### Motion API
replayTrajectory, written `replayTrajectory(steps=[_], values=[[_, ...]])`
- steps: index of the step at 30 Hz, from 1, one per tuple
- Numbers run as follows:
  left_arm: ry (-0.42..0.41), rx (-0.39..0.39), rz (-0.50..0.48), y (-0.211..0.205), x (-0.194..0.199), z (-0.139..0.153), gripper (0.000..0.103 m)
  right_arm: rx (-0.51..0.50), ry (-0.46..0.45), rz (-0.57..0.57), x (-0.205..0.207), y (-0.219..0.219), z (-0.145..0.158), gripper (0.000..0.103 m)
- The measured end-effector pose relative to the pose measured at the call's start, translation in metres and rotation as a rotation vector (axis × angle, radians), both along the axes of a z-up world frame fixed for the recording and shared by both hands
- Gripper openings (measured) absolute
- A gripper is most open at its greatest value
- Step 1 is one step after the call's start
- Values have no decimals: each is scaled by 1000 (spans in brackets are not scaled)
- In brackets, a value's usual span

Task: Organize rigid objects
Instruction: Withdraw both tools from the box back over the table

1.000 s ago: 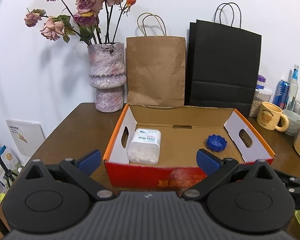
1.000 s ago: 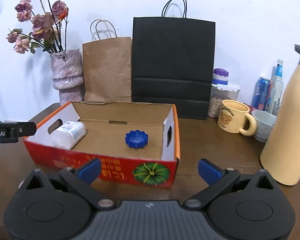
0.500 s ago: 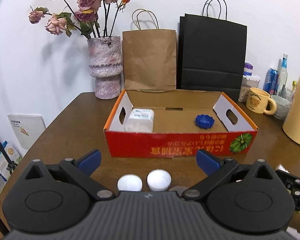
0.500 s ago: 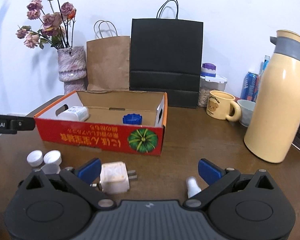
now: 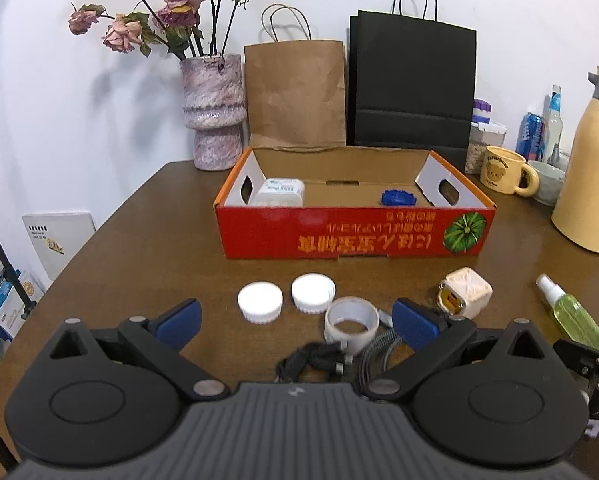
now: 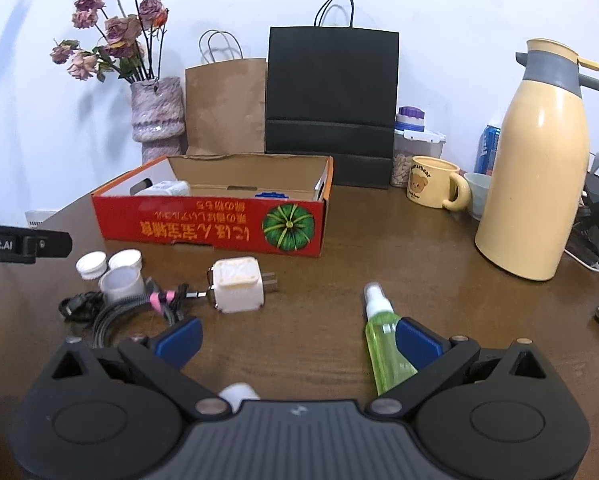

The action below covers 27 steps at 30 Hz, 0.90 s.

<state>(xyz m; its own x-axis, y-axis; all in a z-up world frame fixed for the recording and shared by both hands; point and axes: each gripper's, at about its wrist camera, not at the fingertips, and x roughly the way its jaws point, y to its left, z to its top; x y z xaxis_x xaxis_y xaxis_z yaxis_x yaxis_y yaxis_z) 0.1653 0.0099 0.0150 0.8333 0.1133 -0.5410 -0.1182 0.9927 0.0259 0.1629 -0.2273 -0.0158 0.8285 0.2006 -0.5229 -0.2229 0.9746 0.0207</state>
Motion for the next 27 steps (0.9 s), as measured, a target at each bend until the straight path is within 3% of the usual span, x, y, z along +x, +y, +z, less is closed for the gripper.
replayTrajectory(steps=[16,27], values=[[30,-21,1,-6,-39,-19,103,-12,32,-10,-41,-14,-20,103],[33,-21,4,-5,-58,-26,103,-19,74,30,-46,-10,-36,103]])
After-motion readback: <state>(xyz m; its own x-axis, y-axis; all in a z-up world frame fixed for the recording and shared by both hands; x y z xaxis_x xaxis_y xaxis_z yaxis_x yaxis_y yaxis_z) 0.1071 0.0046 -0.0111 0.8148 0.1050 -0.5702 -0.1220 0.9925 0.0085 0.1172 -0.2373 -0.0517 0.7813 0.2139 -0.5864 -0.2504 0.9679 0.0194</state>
